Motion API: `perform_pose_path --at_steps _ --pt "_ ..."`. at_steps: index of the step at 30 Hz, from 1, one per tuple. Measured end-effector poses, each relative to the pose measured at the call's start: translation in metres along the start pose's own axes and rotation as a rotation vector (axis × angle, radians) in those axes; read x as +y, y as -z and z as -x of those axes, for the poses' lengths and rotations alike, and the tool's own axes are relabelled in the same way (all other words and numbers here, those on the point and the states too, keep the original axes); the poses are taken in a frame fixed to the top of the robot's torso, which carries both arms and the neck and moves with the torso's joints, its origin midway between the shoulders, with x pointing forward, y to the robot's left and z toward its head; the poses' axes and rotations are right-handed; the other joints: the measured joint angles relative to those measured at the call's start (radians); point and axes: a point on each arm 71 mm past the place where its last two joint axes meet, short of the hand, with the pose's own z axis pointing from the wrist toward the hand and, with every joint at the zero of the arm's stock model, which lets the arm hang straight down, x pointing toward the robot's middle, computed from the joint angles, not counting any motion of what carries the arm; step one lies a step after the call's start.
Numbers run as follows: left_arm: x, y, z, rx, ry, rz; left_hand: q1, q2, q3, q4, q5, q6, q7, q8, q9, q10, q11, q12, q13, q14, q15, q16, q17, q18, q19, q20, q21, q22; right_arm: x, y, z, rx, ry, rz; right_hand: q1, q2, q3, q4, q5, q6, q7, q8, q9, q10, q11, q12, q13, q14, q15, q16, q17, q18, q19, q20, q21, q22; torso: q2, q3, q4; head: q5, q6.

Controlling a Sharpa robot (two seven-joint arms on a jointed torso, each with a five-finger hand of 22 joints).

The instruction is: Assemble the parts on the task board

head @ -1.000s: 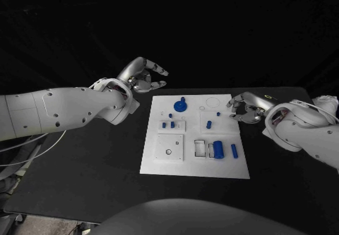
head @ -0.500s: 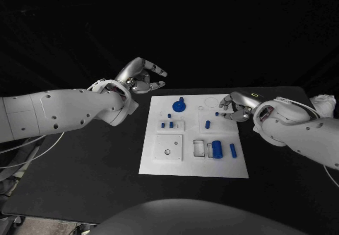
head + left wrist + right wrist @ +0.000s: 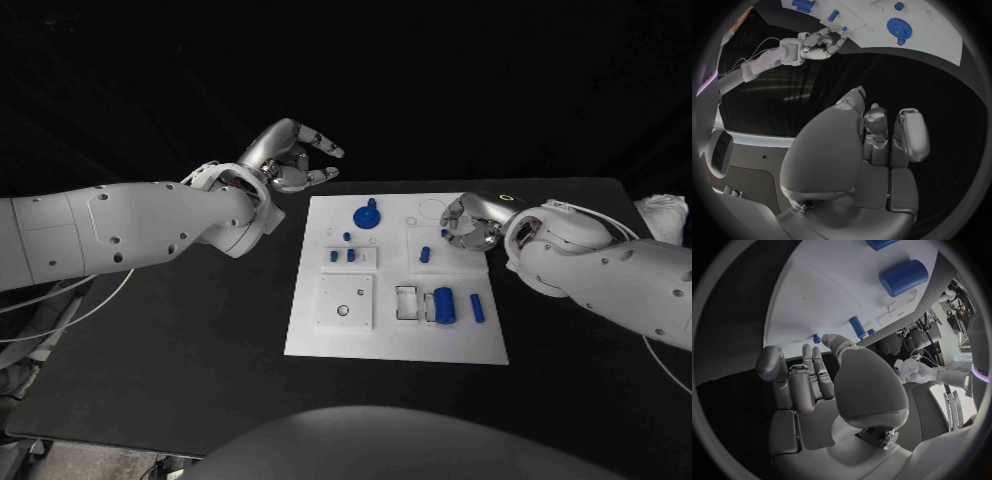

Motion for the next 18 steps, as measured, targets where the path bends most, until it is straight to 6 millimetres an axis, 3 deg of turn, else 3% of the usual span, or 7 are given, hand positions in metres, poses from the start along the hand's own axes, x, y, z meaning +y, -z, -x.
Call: perform_pose_path --at_steps 12,18 --pt "-0.0001 0.0001 -0.0005 0.007 -0.005 -0.002 0.0 0.0 0.013 0.001 0.004 0.003 0.004 0.0 -0.001 0.0 0.0 0.004 -0.002 -0.003 0.003 0.004 0.0 0.0 0.0 0.0 0.0 0.0 -0.0004 -0.0064 -0.0049 0.023 0.006 -0.014 -0.003 0.005 0.021 -0.021 0.022 0.007 0.007 0.0 0.013 0.0 0.0 0.043 0.025 -0.005 0.002 -0.002 0.0 0.0 -0.002 -0.002 0.0 0.0 0.0 -0.0001 -0.0008 0.003 0.0" --pt "-0.0001 0.0 -0.0008 0.011 -0.007 -0.002 0.0 0.0 0.019 0.0 0.004 0.003 0.004 -0.004 -0.002 0.004 0.004 0.004 -0.002 0.0 0.007 0.004 0.0 0.0 -0.002 0.002 0.0 0.0 -0.0005 -0.0085 -0.0057 0.02 0.005 -0.014 0.018 0.026 0.04 -0.048 0.039 0.022 0.011 0.011 0.031 0.013 -0.013 0.077 0.042 -0.009 -0.002 -0.002 0.0 0.0 -0.003 -0.003 0.0 0.0 0.0 -0.0002 -0.0008 0.005 0.0"
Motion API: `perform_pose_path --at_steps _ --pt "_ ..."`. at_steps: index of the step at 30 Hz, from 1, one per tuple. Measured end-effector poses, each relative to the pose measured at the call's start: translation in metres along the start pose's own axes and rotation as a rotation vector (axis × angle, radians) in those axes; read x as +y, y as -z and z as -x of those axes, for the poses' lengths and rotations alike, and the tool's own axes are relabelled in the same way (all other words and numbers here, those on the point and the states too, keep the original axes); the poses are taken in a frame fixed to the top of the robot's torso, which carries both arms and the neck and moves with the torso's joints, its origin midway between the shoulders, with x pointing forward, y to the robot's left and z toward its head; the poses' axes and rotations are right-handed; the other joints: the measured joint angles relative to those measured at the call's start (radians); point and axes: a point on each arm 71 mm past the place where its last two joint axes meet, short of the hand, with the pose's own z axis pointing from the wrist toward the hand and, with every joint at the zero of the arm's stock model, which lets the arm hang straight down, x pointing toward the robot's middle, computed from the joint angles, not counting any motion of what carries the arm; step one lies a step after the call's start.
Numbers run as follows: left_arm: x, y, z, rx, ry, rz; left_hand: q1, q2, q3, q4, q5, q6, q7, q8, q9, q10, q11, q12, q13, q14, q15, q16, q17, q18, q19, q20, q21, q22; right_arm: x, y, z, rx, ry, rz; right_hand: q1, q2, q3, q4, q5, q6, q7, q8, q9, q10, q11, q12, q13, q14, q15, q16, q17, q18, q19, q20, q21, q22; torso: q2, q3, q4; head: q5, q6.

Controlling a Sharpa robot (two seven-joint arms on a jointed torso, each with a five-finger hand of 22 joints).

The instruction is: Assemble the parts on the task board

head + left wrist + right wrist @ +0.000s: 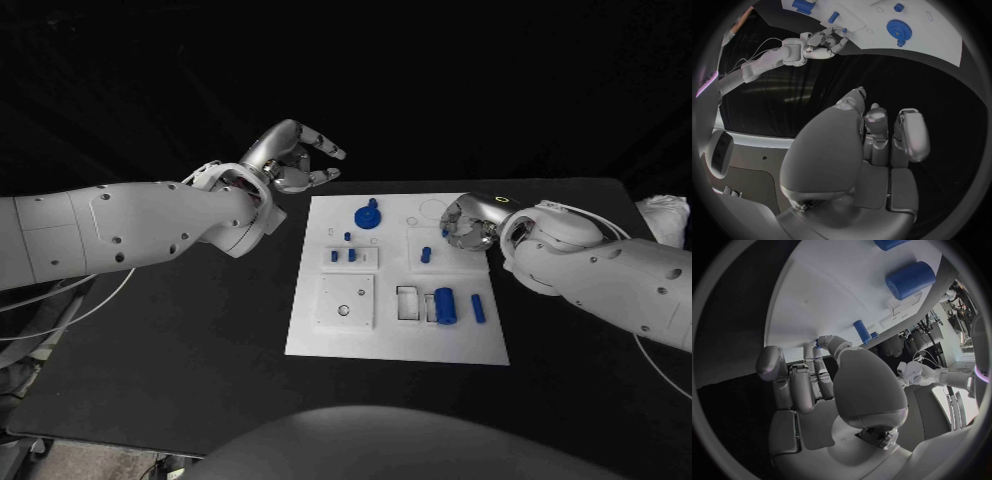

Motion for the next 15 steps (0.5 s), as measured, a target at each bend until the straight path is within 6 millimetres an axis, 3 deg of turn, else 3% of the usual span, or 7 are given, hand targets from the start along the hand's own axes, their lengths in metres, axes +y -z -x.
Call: perform_pose_path --at_steps 2,7,10,15 --pt "0.0001 -0.0001 -0.0001 0.001 -0.001 0.0 0.0 0.0 0.005 -0.001 0.0 0.004 0.004 0.0 0.0 0.0 0.0 0.0 -0.001 0.0 0.0 0.0 -0.001 0.0 -0.001 0.002 0.0 0.0 0.0003 -0.0003 -0.0008 -0.002 -0.001 0.002 0.005 0.005 0.002 -0.012 0.0 0.016 0.0 0.014 0.013 0.013 -0.011 0.017 0.009 -0.003 -0.004 0.0 0.0 0.0 0.0 0.0 0.011 0.0 0.0 0.0 0.0 0.001 0.0" --pt "0.0 -0.0005 -0.0008 0.003 -0.003 0.001 0.0 0.0 0.029 -0.001 0.0 0.006 0.006 -0.004 -0.001 0.0 0.0 0.007 -0.001 -0.004 0.004 0.0 -0.004 0.0 0.002 0.005 0.004 0.001 0.0016 -0.0014 -0.0029 -0.012 -0.005 0.01 0.025 0.025 -0.002 -0.032 -0.013 0.047 0.003 0.047 0.051 0.056 -0.021 0.052 0.021 -0.003 -0.014 0.0 0.0 0.0 0.008 -0.008 0.026 0.0 0.0 0.0001 0.0 0.004 0.0" --pt "0.0 -0.0009 -0.0013 0.005 -0.004 0.002 0.004 -0.004 0.041 -0.001 0.0 0.007 0.007 -0.006 -0.002 0.0 0.0 0.007 -0.002 -0.004 0.004 0.0 -0.004 0.0 0.002 0.005 0.004 0.001 0.0017 -0.0023 -0.0034 -0.018 -0.006 0.011 0.026 0.026 -0.008 -0.039 -0.019 0.055 0.005 0.072 0.081 0.075 -0.027 0.058 0.022 -0.003 -0.014 0.0 0.0 0.0 0.013 -0.013 0.037 0.0 0.0 0.0001 -0.0001 0.006 0.0" --pt "0.0009 -0.0009 -0.0018 0.008 -0.006 0.006 0.007 -0.007 0.057 -0.002 0.0 0.009 0.009 -0.008 -0.003 0.002 0.002 0.007 -0.002 -0.007 0.007 0.0 -0.007 0.0 0.0 0.007 0.004 0.001 0.0015 -0.003 -0.0047 -0.026 -0.013 0.013 0.029 0.029 -0.014 -0.044 -0.047 0.05 0.01 0.091 0.101 0.083 -0.027 0.062 0.017 -0.003 -0.014 0.0 0.0 0.0 0.013 -0.013 0.04 0.0 0.0 0.0002 0.0002 0.01 0.0"
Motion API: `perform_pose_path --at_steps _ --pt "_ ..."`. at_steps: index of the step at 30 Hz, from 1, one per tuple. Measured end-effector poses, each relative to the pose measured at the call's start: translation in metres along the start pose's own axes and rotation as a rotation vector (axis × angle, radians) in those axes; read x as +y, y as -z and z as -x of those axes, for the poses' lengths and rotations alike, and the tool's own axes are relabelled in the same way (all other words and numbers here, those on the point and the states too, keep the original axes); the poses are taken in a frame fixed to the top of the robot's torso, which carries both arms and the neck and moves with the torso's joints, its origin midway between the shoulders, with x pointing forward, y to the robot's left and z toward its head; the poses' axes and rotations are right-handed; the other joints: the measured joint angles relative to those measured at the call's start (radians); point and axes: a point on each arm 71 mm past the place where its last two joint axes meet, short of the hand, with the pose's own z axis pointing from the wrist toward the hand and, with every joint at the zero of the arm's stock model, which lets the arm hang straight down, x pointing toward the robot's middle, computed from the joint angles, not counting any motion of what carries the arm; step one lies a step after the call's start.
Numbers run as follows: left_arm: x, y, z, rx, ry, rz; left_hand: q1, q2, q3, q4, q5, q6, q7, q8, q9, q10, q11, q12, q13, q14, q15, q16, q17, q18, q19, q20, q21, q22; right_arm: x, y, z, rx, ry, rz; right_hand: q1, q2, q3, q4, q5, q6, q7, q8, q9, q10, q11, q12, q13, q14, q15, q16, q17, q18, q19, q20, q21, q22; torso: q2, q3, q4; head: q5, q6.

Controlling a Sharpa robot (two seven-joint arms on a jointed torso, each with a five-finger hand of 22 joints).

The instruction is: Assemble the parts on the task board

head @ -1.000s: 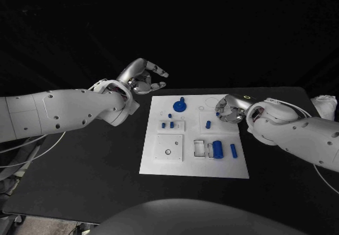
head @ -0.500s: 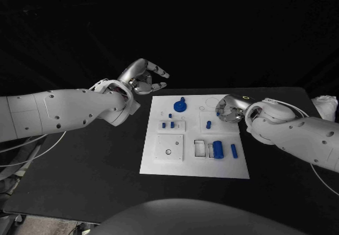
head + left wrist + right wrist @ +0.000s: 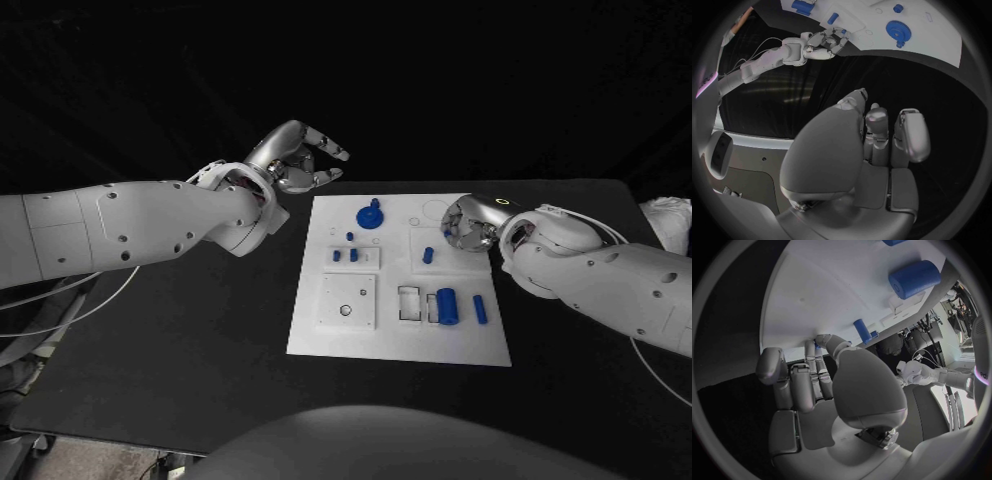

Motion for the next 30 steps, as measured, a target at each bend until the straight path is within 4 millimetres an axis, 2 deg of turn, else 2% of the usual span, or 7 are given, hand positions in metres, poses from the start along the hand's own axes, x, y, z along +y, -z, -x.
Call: perform_pose_path --at_steps 2,12,19,21,27,28,30 --pt "0.001 0.0 0.0 0.001 -0.001 0.003 0.0 0.0 0.006 0.0 0.0 0.001 0.001 0.0 0.0 0.002 0.002 0.0 0.0 0.0 0.0 0.0 -0.001 0.0 -0.001 0.001 0.0 0.0 0.0 0.0 0.0 -0.003 -0.003 0.001 0.0 0.0 0.0 0.0 -0.006 -0.004 -0.003 0.0 0.014 0.004 -0.003 0.0 -0.001 0.0 0.0 0.0 0.0 0.0 0.0 0.0 0.0 0.0 0.0 0.0 0.0001 0.002 0.0" --pt "0.004 0.002 -0.003 0.01 -0.003 0.017 0.004 -0.004 0.043 0.0 -0.004 0.009 0.008 -0.004 0.0 0.002 0.001 0.0 -0.001 -0.004 0.004 0.0 -0.004 0.0 0.002 0.005 0.0 0.0 0.0 0.001 -0.002 -0.023 -0.017 0.002 0.012 0.012 -0.002 -0.015 -0.015 -0.001 -0.008 0.037 0.014 0.037 -0.013 0.012 -0.004 0.004 -0.011 0.0 0.0 0.0 0.013 -0.013 0.032 0.0 0.0 -0.0001 0.0002 0.007 0.0" --pt "0.005 0.002 -0.004 0.012 -0.005 0.024 0.004 -0.004 0.062 0.001 -0.008 0.012 0.012 -0.01 -0.001 0.005 -0.002 0.0 -0.001 0.0 0.007 0.0 -0.008 0.0 0.002 0.005 0.004 0.0 -0.001 0.003 -0.002 -0.049 -0.026 0.005 0.016 0.016 -0.007 -0.021 -0.021 0.012 -0.012 0.043 0.014 0.06 -0.019 0.012 -0.01 0.012 -0.019 0.004 0.0 0.0 0.029 -0.017 0.056 0.0 0.0 -0.0002 -0.0002 0.01 0.0" --pt "0.005 0.002 -0.004 0.012 -0.006 0.026 0.002 -0.008 0.066 0.0 -0.008 0.012 0.012 -0.01 -0.001 0.005 -0.002 0.0 -0.001 -0.001 0.008 0.0 -0.012 0.0 -0.002 0.008 0.004 0.0 -0.001 0.003 -0.002 -0.054 -0.028 0.006 0.016 0.016 -0.008 -0.022 -0.018 0.013 -0.013 0.054 0.014 0.06 -0.019 0.012 -0.01 0.014 -0.021 0.004 0.0 0.0 0.032 -0.021 0.058 0.0 0.0 -0.0002 -0.0003 0.01 0.0" --pt "0.006 0.002 -0.003 0.012 -0.011 0.036 0.003 -0.013 0.072 0.0 -0.008 0.012 0.012 -0.01 -0.001 0.005 -0.002 0.0 -0.001 -0.003 0.011 -0.006 -0.019 0.0 -0.002 0.008 -0.001 0.0 0.003 0.007 0.012 -0.082 -0.035 0.03 0.02 0.012 -0.009 -0.022 -0.017 0.014 -0.014 0.066 0.016 0.063 -0.022 0.012 -0.014 0.014 -0.021 0.004 0.0 0.0 0.036 -0.018 0.058 0.0 0.0 -0.0001 -0.0002 0.012 0.0" --pt "0.006 0.002 -0.003 0.012 -0.012 0.037 0.003 -0.013 0.073 -0.001 -0.008 0.012 0.012 -0.01 -0.001 0.005 -0.002 0.0 -0.001 -0.003 0.011 -0.006 -0.02 0.0 -0.002 0.008 -0.001 0.0 0.004 0.008 0.015 -0.088 -0.036 0.035 0.02 0.012 -0.009 -0.022 -0.017 0.014 -0.014 0.066 0.043 0.064 -0.021 0.012 -0.014 0.014 -0.021 0.004 0.0 0.0 0.036 -0.018 0.058 0.0 0.0 -0.0001 -0.0002 0.013 0.0" --pt "0.007 0.002 -0.003 0.012 -0.013 0.039 0.003 -0.013 0.077 0.0 -0.008 0.012 0.012 -0.009 -0.001 0.005 -0.002 0.0 -0.001 -0.003 0.011 -0.006 -0.021 0.0 -0.001 0.008 -0.001 0.0 0.006 0.009 0.021 -0.097 -0.038 0.043 0.02 0.012 -0.009 -0.022 -0.017 0.014 -0.014 0.066 0.043 0.067 -0.019 0.012 -0.014 0.014 -0.021 0.004 0.0 0.0 0.036 -0.018 0.058 0.0 0.0 -0.0001 -0.0004 0.014 0.0"
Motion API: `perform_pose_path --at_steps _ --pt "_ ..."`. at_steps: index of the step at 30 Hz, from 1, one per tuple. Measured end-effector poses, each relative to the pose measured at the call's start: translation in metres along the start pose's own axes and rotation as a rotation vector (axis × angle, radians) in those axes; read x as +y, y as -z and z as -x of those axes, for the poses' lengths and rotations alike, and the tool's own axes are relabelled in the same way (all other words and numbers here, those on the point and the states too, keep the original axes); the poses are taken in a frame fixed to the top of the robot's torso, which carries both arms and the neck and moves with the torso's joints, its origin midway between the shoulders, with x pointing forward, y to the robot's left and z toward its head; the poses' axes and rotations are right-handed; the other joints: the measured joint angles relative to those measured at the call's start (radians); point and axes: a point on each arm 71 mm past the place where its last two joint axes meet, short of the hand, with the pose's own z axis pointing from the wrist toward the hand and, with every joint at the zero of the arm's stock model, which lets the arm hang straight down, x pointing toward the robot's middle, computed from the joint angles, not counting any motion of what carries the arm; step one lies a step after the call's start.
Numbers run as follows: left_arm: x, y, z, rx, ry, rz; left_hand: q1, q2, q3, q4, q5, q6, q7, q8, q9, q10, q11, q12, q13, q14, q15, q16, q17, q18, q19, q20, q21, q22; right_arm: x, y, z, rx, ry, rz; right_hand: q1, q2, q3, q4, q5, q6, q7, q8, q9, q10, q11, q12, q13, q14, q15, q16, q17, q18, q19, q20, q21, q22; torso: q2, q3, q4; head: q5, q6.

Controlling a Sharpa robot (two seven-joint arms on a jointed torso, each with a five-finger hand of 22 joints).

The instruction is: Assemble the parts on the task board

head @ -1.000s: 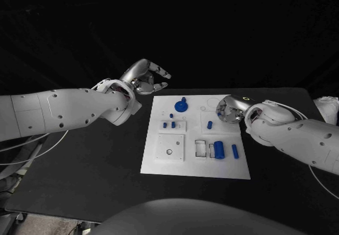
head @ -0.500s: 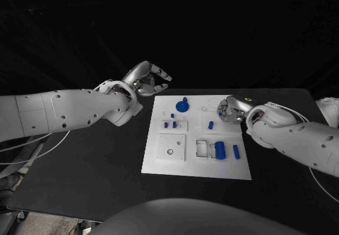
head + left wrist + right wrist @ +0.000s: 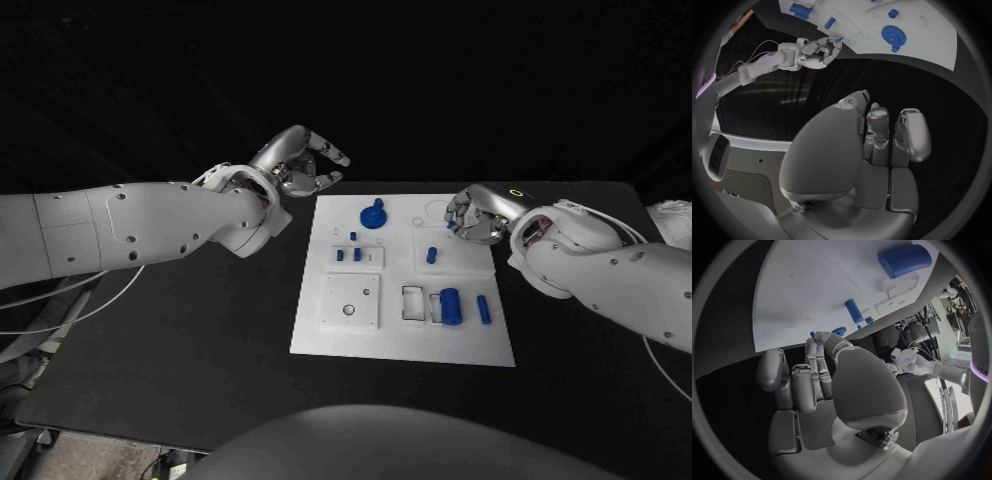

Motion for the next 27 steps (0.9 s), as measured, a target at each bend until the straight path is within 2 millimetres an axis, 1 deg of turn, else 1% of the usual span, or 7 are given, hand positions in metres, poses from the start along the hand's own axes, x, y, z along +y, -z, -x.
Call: perform_pose_path --at_steps 7,13,15,17,19,22,27 --pt "0.001 0.0 -0.003 0.011 0.0 0.009 0.0 0.0 0.005 0.0 0.0 -0.001 0.0 -0.004 -0.001 0.0 0.0 0.0 0.0 -0.003 0.003 -0.005 -0.003 0.0 -0.004 0.004 -0.006 0.0 0.011 0.006 0.024 -0.029 -0.016 0.039 0.0 0.0 0.0 0.0 0.0 0.0 0.0 0.0 0.0 0.0 0.0 0.0 -0.001 0.0 0.0 0.0 0.0 0.0 0.0 0.0 0.005 0.0 0.0 -0.0002 -0.001 0.0 0.0" --pt "0.001 0.0 -0.006 0.022 0.002 0.015 -0.004 -0.004 0.008 -0.002 -0.004 -0.004 0.004 -0.004 -0.001 0.0 0.0 0.0 -0.001 -0.003 0.003 -0.005 -0.006 0.0 -0.004 0.004 -0.006 0.0 0.033 0.016 0.03 -0.028 -0.051 0.098 0.0 0.0 -0.001 -0.001 0.0 0.0 0.0 0.0 0.001 0.0 0.0 0.0 -0.002 0.0 0.0 0.0 0.0 0.0 0.0 0.0 0.005 0.0 -0.001 -0.0002 -0.001 0.004 0.0" --pt "0.001 0.0 -0.006 0.025 0.003 0.017 -0.004 -0.004 0.011 0.0 -0.004 -0.004 0.004 -0.004 -0.001 0.0 0.0 0.0 -0.001 -0.003 0.003 -0.005 -0.008 0.0 -0.004 0.004 -0.011 0.0 0.044 0.019 0.029 -0.017 -0.067 0.123 0.0 0.0 -0.001 -0.001 0.0 -0.001 -0.001 0.0 0.002 0.0 0.0 0.0 -0.004 0.0 0.0 0.0 0.0 0.0 0.0 0.0 0.005 0.0 -0.001 -0.0001 -0.0004 0.009 0.0" --pt "0.001 0.0 -0.007 0.028 0.003 0.019 -0.004 -0.004 0.011 0.0 -0.004 -0.004 0.004 -0.004 -0.001 0.0 0.0 0.0 -0.001 -0.003 0.003 -0.006 -0.008 0.0 -0.004 0.004 -0.011 0.0 0.054 0.022 0.027 -0.002 -0.082 0.147 0.0 0.0 -0.001 -0.001 -0.002 -0.005 -0.003 -0.006 0.044 0.0 0.0 0.0 -0.006 0.0 0.0 0.0 0.0 0.0 0.0 0.0 0.005 0.0 -0.001 -0.0001 -0.0002 0.017 0.0" --pt "0.002 0.0 -0.008 0.032 0.004 0.021 -0.004 -0.004 0.011 0.0 -0.004 -0.004 0.004 -0.004 -0.001 0.0 0.0 0.0 -0.001 -0.006 0.006 -0.01 -0.01 0.0 -0.004 0.004 -0.011 0.0 0.067 0.025 0.024 0.021 -0.099 0.176 0.0 0.0 -0.001 -0.001 -0.006 -0.009 -0.001 -0.009 0.057 0.0 0.0 0.0 -0.007 0.0 0.0 0.0 0.001 0.0 0.0 0.0 0.005 0.0 -0.001 0.0 0.0 0.025 0.0" --pt "0.002 0.001 -0.011 0.038 0.006 0.023 -0.004 -0.004 0.015 -0.001 -0.004 -0.004 0.004 -0.004 -0.001 0.0 0.0 0.0 -0.001 -0.006 0.006 -0.01 -0.013 0.0 -0.007 0.007 -0.016 0.0 0.085 0.028 0.017 0.061 -0.12 0.212 0.0 0.0 -0.001 -0.001 -0.006 -0.01 -0.001 -0.009 0.058 0.0 0.0 0.0 -0.007 0.0 0.0 0.0 0.001 0.0 0.004 -0.004 0.005 0.0 -0.001 -0.0002 -0.0001 0.035 0.0" --pt "0.002 0.002 -0.013 0.045 0.008 0.022 -0.008 -0.008 0.017 0.002 -0.004 -0.004 0.004 -0.004 -0.001 0.0 0.0 0.0 -0.001 -0.006 0.006 -0.01 -0.013 0.0 -0.007 0.007 -0.016 0.0 0.109 0.028 0.002 0.125 -0.142 0.257 0.0 0.0 -0.001 -0.001 -0.006 -0.012 -0.003 -0.013 0.06 0.0 0.0 0.0 -0.008 0.0 0.0 0.0 0.001 0.0 0.004 -0.004 0.005 0.0 -0.001 -0.0003 0.0001 0.046 0.0"
